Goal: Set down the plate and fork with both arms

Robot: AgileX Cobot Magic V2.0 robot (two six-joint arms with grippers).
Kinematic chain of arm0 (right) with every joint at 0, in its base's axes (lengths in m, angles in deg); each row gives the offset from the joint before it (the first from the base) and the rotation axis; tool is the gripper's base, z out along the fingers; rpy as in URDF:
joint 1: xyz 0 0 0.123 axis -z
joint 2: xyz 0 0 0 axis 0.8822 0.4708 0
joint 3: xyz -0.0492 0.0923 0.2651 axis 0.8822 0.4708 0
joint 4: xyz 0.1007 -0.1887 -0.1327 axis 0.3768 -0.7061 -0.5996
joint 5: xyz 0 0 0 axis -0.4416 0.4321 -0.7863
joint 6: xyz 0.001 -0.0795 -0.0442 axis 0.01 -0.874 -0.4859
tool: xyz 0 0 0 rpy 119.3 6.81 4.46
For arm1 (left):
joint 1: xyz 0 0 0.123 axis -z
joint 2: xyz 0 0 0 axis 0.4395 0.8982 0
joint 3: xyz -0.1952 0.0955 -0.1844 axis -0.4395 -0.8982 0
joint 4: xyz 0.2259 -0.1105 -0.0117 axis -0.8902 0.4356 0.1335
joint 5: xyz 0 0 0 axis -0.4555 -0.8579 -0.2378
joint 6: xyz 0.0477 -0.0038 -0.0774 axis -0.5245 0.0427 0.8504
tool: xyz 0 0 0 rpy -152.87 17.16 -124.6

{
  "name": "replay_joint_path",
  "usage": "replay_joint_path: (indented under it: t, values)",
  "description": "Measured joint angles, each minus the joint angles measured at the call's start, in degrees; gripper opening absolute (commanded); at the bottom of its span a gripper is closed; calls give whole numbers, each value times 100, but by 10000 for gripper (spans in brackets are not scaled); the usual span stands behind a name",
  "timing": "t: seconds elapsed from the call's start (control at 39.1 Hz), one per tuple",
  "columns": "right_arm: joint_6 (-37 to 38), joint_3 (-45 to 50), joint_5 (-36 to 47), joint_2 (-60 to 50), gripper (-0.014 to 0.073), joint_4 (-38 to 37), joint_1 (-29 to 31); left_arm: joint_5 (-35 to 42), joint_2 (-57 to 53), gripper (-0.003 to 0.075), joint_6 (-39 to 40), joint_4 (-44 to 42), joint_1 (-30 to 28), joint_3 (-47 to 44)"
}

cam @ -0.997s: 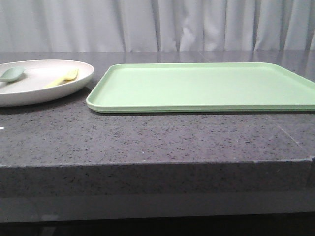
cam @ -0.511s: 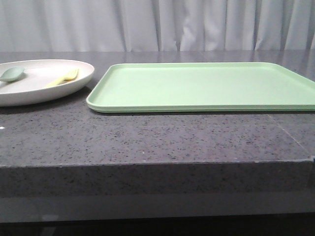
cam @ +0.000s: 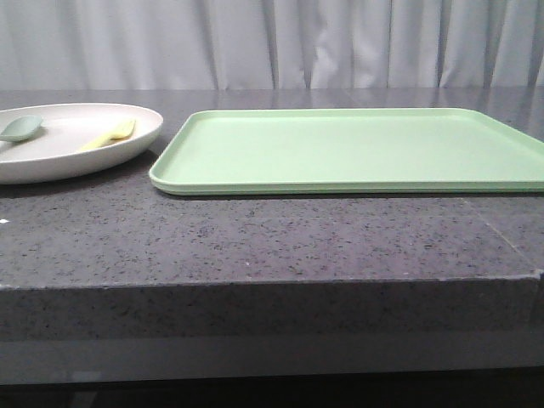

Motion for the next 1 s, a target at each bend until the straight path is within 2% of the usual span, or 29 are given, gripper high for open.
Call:
replay_joint_path:
  t: [0.26,0.74,0.79,0.87,0.92,1.0]
  values:
    - [0,-47,22,894,-103,0,0,-158,764,-18,0,0,0,16]
    - [0,-47,22,1022,-95,0,0,-171,988,-17,0,0,0,16]
    - [0,-47,22,1022,-50,0,0,-171,988,-1,0,0,0,16]
    - [0,-47,22,1022,111,10,0,-171,988,94,0,0,0,16]
    - [0,-47,22,1022,232,3,0,-160,988,188,0,0,0,16]
    - [0,-47,22,1022,404,3,0,-149,988,375,0,-97,0,16]
